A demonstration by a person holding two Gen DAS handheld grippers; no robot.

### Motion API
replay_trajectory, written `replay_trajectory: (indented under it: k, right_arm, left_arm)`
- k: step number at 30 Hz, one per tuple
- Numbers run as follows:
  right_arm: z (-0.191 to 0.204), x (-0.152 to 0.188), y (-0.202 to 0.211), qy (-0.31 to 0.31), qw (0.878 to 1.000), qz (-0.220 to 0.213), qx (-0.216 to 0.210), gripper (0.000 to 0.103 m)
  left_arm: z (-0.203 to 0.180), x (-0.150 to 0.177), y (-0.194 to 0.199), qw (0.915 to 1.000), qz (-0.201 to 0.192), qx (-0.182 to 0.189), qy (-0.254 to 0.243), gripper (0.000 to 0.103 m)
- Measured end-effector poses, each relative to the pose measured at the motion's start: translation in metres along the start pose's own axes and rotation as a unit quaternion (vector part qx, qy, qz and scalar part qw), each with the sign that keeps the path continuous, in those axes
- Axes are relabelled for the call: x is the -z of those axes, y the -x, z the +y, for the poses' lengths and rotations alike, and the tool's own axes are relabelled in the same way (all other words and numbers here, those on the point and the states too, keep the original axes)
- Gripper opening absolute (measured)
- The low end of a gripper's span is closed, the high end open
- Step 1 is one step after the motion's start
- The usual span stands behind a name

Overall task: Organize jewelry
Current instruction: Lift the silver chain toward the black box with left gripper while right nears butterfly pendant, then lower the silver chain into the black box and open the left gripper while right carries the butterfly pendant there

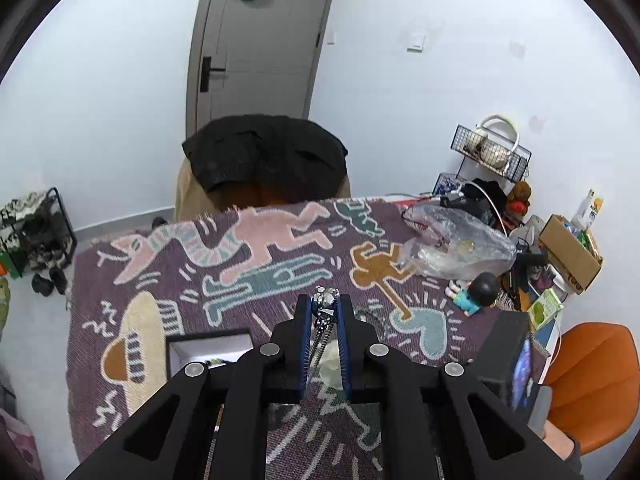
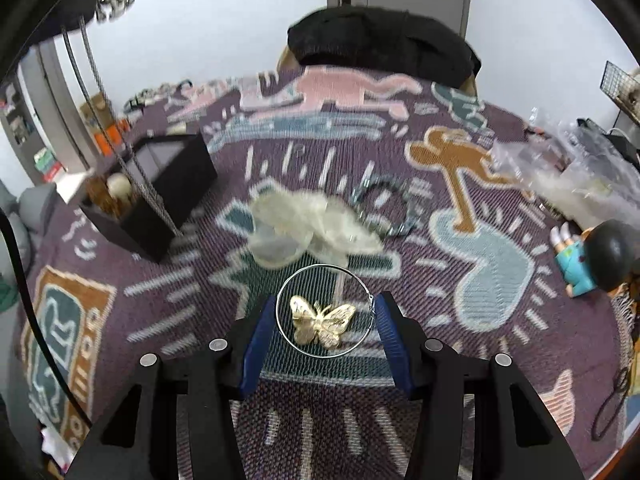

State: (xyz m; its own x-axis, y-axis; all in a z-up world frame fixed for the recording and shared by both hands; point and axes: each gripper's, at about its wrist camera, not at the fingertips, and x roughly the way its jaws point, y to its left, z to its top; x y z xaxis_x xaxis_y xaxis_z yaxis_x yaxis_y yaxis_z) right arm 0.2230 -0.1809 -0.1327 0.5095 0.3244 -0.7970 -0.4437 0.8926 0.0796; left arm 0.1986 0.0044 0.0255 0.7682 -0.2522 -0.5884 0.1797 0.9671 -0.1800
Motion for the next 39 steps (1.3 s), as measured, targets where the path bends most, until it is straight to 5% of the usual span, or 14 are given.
replay_trajectory:
  k: [21, 30, 39]
  right_arm:
    - [-0.004, -0.051, 0.071, -0.03, 0.991, -0.079, -0.103, 0.052]
    - [0.01, -0.063, 0.065, -0.03, 0.985, -0.072, -0.152, 0.052]
    - [0.037, -0.08, 0.044, -0.018, 0.986, -0.055, -0.157, 0.052]
  left_arm:
    - [0.02, -0.063, 0.073, 0.994, -0.078, -0.072, -0.026, 0.013]
    - [0.051, -0.047, 0.052, 0.996, -0.052, -0.073, 0.002, 0.013]
    - [0.086, -0.01, 0.013, 0.9977, -0.002, -0.052, 0.043, 0.013]
